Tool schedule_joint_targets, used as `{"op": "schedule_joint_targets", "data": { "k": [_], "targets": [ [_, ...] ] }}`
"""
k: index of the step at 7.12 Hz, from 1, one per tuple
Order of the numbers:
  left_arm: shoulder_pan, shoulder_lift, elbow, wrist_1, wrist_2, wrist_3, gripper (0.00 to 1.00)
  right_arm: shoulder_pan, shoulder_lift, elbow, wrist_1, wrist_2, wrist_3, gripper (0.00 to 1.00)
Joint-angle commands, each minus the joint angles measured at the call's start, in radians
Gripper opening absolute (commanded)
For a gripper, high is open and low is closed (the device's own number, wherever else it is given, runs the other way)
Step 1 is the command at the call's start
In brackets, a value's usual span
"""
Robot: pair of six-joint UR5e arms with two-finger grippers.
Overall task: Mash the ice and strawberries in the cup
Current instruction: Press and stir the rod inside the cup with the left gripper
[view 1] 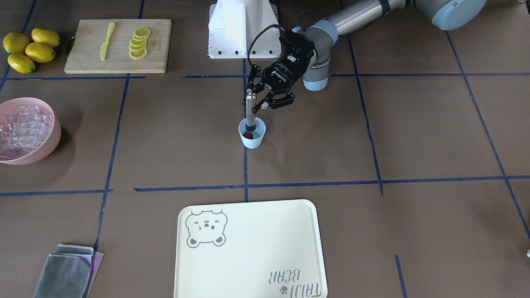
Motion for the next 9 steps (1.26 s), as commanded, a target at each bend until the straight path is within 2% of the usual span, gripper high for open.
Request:
{"op": "schedule_joint_targets", "data": {
  "k": [1, 9],
  "targets": [
    [0.000, 0.000, 0.013, 0.000, 0.000, -0.002, 0.00, 0.000, 0.000, -0.002, 0.000, 0.000, 0.000, 1.00],
    [0.015, -0.009, 0.033, 0.001, 0.000, -0.004, 0.00, 0.000, 0.000, -0.005, 0.000, -0.002, 0.000, 1.00]
  ]
}}
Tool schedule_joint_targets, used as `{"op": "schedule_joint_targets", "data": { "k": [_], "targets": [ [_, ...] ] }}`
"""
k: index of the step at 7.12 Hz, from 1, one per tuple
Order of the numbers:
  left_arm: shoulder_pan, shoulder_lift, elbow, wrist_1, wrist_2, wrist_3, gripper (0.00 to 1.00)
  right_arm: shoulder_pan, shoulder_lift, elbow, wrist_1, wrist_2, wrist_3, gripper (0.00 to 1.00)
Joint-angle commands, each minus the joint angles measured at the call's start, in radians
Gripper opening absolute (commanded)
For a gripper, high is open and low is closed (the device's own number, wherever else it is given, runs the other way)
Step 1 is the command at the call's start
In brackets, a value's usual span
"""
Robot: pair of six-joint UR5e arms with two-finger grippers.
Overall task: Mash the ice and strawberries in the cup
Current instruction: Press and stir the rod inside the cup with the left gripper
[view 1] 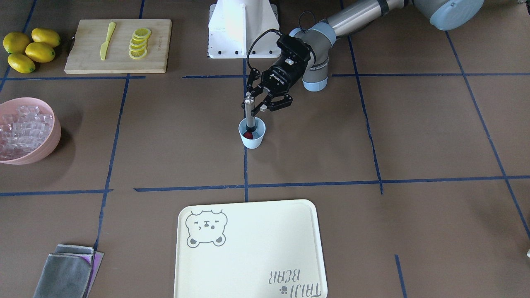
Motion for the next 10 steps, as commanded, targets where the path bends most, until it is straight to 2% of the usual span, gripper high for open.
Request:
{"op": "schedule_joint_targets", "data": {
  "k": [1, 7, 10],
  "targets": [
    [0.000, -0.005, 0.004, 0.000, -0.002, 0.000, 0.00, 0.000, 0.000, 0.000, 0.000, -0.001, 0.000, 1.00],
    [-0.049, -0.012, -0.019, 0.000, 0.001, -0.002, 0.00, -0.002, 0.003, 0.000, 0.000, -0.005, 0.000, 1.00],
    [-0.087, -0.011, -0.146, 0.035, 0.002, -0.008, 0.00, -0.002, 0.000, 0.002, 0.002, -0.008, -0.001, 1.00]
  ]
}}
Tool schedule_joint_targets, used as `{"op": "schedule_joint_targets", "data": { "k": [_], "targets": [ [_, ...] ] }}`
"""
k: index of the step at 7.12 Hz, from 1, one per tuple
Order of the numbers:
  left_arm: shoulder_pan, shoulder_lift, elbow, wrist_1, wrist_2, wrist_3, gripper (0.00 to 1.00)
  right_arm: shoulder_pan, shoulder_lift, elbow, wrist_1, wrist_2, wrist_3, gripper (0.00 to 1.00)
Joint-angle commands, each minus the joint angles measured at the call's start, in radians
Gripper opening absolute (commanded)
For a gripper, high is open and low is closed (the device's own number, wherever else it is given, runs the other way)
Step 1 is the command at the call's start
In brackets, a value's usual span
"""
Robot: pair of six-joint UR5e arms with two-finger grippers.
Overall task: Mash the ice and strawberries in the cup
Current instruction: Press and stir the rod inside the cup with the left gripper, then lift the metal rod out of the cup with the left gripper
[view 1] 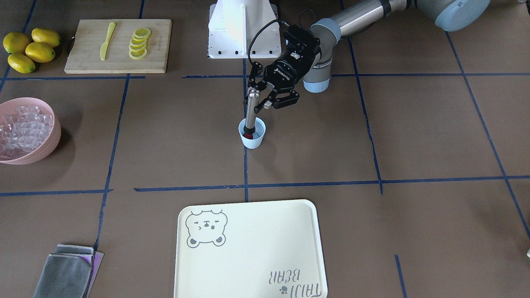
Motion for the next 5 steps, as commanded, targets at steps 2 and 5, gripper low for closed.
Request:
{"op": "schedule_joint_targets", "data": {
  "k": [2, 5],
  "targets": [
    [-0.032, 0.023, -0.277, 0.267, -0.001, -0.116, 0.00, 0.001, 0.001, 0.003, 0.000, -0.001, -0.001, 1.00],
    [-0.048, 0.056, -0.460, 0.564, -0.006, -0.308, 0.00, 0.002, 0.007, 0.011, 0.002, -0.001, -0.001, 1.00]
  ]
}}
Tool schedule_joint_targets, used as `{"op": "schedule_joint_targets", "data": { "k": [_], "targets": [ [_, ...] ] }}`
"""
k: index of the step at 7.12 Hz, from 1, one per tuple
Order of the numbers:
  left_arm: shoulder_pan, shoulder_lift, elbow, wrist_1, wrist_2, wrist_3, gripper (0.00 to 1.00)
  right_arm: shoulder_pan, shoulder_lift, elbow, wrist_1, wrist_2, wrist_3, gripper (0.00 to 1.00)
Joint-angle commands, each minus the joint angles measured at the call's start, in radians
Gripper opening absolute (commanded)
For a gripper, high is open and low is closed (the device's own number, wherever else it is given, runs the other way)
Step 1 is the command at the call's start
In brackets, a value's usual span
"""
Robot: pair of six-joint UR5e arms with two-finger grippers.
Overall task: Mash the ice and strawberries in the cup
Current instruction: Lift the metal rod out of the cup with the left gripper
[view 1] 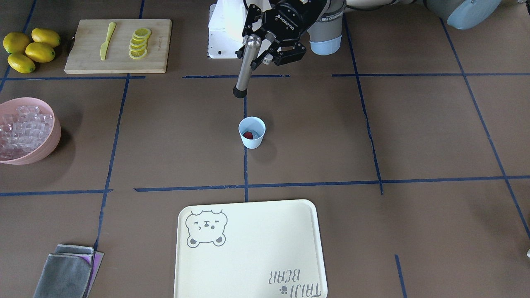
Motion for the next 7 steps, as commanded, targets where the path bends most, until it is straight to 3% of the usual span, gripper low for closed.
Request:
{"op": "schedule_joint_targets", "data": {
  "k": [1, 3, 7],
  "targets": [
    [-0.017, 0.010, -0.037, 0.159, -0.003, -0.146, 0.00, 0.000, 0.007, 0.002, 0.001, 0.000, 0.000, 1.00],
    [-0.065, 0.051, -0.038, 0.279, -0.067, -0.289, 0.00, 0.000, 0.007, 0.004, 0.001, 0.000, 0.000, 1.00],
    [-0.222, 0.189, -0.041, 0.327, -0.361, -0.522, 0.00, 0.000, 0.016, 0.004, 0.001, -0.015, 0.003, 1.00]
  ]
}}
